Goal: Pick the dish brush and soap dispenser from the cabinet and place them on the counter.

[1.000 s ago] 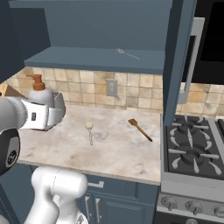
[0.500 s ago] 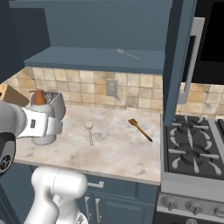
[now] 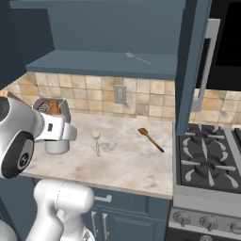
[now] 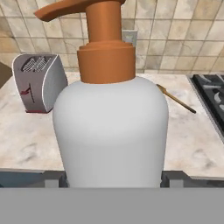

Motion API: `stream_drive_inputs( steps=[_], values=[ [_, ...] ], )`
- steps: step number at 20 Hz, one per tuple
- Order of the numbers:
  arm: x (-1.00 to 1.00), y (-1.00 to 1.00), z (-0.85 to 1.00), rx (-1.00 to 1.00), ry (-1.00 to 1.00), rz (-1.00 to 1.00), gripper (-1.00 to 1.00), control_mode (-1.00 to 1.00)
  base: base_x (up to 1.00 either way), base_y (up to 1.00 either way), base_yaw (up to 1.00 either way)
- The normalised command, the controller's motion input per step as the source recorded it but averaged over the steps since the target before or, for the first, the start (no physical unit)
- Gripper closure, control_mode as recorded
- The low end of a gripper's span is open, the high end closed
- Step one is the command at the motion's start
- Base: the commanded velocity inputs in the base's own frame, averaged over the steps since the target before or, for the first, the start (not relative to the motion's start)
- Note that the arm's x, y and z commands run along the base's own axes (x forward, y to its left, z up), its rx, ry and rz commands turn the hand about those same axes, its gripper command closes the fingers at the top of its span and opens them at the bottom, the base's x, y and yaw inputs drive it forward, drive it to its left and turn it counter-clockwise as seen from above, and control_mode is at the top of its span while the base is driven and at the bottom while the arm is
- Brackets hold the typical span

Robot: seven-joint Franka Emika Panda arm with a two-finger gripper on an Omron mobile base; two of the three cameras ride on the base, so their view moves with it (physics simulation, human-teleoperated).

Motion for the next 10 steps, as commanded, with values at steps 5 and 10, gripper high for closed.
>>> stream_drive_inputs(
  steps=[5, 10],
  values=[
    [0.53, -0.01, -0.76, -0.04, -0.18, -0.01, 1.0, -1.0, 0.0, 0.0, 0.0],
    [0.49, -0.1, -0.68, -0.03, -0.26, -0.02, 1.0, -1.0, 0.0, 0.0, 0.0]
  ],
)
